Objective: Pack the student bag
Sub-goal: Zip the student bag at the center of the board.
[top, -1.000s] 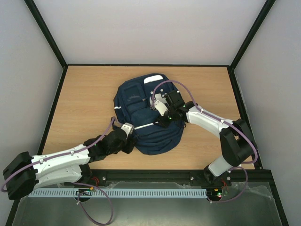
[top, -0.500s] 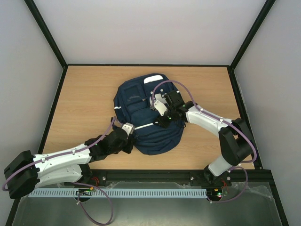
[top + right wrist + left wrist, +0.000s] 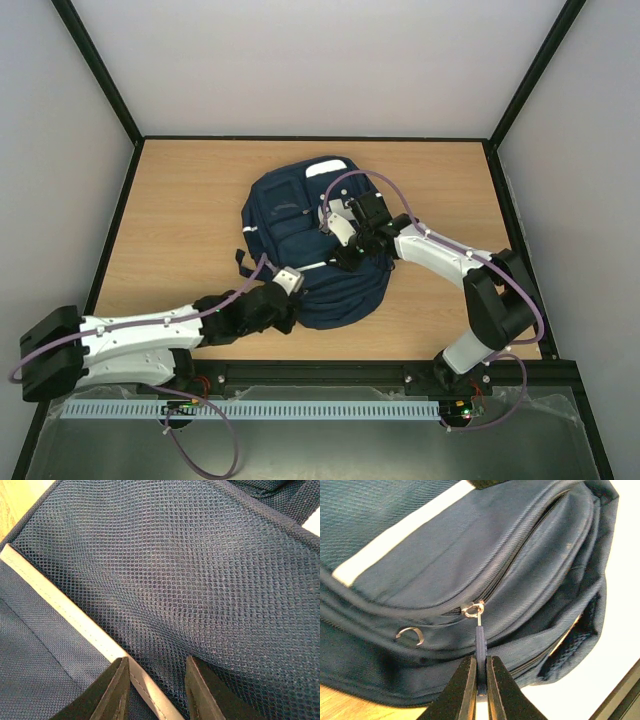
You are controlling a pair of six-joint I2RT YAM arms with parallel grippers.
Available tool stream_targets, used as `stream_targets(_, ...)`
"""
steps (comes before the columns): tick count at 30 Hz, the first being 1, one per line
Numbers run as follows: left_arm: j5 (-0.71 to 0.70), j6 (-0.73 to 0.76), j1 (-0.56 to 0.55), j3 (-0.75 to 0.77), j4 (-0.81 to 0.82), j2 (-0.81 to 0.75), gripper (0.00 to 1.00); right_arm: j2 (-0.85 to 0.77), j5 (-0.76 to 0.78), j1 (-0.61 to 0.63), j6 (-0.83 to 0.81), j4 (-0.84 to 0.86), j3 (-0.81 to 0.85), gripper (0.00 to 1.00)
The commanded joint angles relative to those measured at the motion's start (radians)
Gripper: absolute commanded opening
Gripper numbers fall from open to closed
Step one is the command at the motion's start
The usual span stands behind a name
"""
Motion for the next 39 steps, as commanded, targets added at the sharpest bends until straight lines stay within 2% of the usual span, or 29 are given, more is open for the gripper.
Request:
stream_targets(1,0.018,0.015,-0.085,0.086,0.054,0.089,0.02,0.081,0.067,-0.002,-0.007,-0.071,-0.027,0.33)
stream_targets(11,-0.080,0.078,-0.229,0.281,0.127,0.368,0.02,0.078,0.075,-0.002,-0.009,-0.073,-0.028,0.33)
stream_targets(24,-0.185,0.117,-0.233,0.468,0.171,0.570,0.03,0.083,0.062,-0.003,-0.008,-0.082,-0.021,0.32)
stream_targets(30,-0.162,0.142,-0.232,0.513,0.082,0.564,0.23,0.009,0.033,-0.024,0.006,-0.128,0.020,0.33)
stream_targets(34,-0.105,0.219,-0.236,0.520,-0.027,0.462,0.42,-0.085,0.015,-0.092,-0.003,-0.197,0.041,0.37)
stream_targets(39,-0.132,0.343,-0.225,0.557,-0.208,0.327,0.54,-0.258,0.107,-0.156,-0.037,-0.278,0.010,0.42)
